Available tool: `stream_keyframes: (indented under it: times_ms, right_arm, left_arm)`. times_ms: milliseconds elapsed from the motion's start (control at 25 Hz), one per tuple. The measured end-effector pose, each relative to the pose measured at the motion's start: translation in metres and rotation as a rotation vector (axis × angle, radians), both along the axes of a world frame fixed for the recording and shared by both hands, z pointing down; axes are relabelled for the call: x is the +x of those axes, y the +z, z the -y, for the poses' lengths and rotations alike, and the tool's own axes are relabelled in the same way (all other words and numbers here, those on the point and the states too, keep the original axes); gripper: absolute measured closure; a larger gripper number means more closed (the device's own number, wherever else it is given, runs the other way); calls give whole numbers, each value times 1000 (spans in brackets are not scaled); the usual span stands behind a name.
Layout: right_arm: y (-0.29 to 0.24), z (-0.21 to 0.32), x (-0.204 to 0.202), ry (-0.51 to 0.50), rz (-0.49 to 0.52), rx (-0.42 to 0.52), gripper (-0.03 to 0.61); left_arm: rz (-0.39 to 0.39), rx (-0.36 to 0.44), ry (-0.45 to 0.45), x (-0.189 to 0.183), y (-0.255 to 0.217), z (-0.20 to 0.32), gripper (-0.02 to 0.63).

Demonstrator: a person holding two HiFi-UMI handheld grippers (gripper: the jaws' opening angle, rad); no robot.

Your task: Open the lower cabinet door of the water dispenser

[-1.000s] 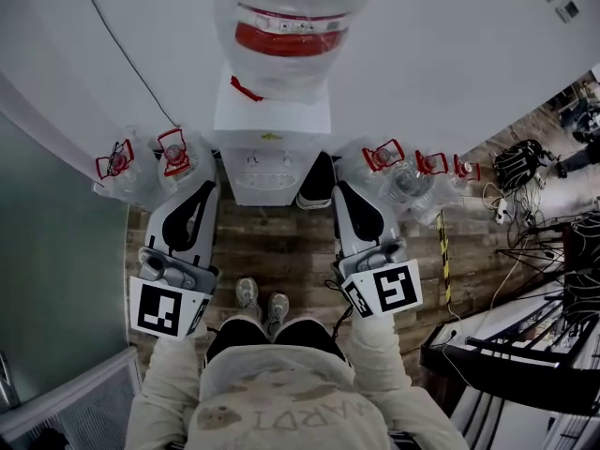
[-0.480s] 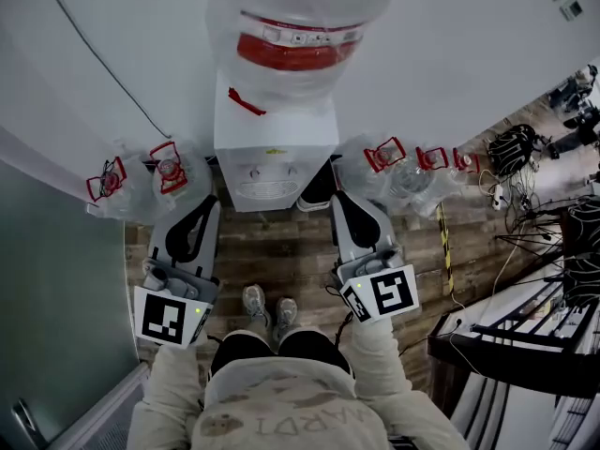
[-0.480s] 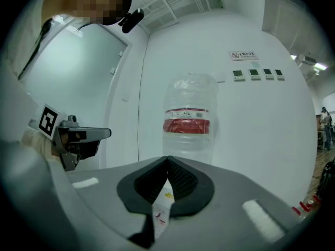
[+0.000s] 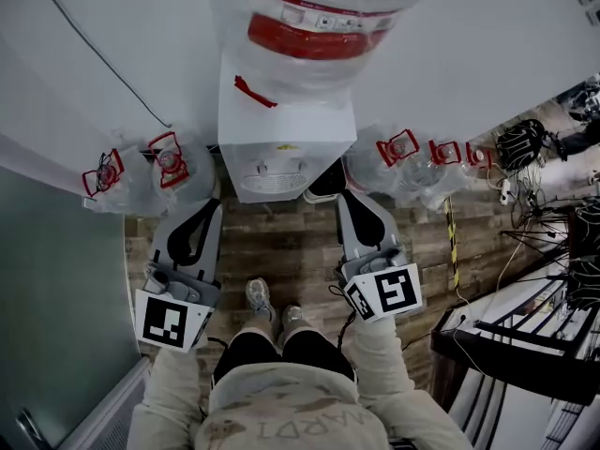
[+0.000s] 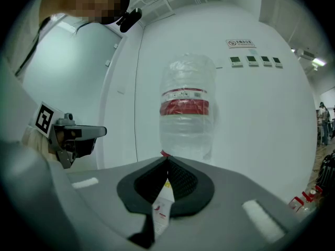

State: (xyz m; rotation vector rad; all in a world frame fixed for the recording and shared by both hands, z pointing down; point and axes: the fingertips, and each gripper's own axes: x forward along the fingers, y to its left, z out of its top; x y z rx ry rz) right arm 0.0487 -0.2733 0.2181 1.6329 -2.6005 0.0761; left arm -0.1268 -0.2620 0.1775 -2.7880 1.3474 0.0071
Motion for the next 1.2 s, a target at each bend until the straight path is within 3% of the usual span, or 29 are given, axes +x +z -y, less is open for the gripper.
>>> stream_keyframes:
  times_ms: [120,360,560,720,960,1200]
  right_arm:
    - [19,6,4,-3,-8,-11,571]
    - [68,10,17,-16,-26,-25,571]
    - [120,11,28,-28,-37,-24,569]
    - [166,12,38,-30,-40,-25,570]
    - [243,16,48,-31,-31,-19,569]
    - [324,26,61,-17,-16,-2,569]
  left_arm:
    - [17,-53,-30,-1,25,4,611]
    - [22,-60,-34,10,71,3,612]
    - [18,-45,-45,17,117,3,612]
    - [0,17,-14,28,150,2,612]
    - [24,-12,-44,33,227,6,612]
    - [45,14,-36,40,300,11,611]
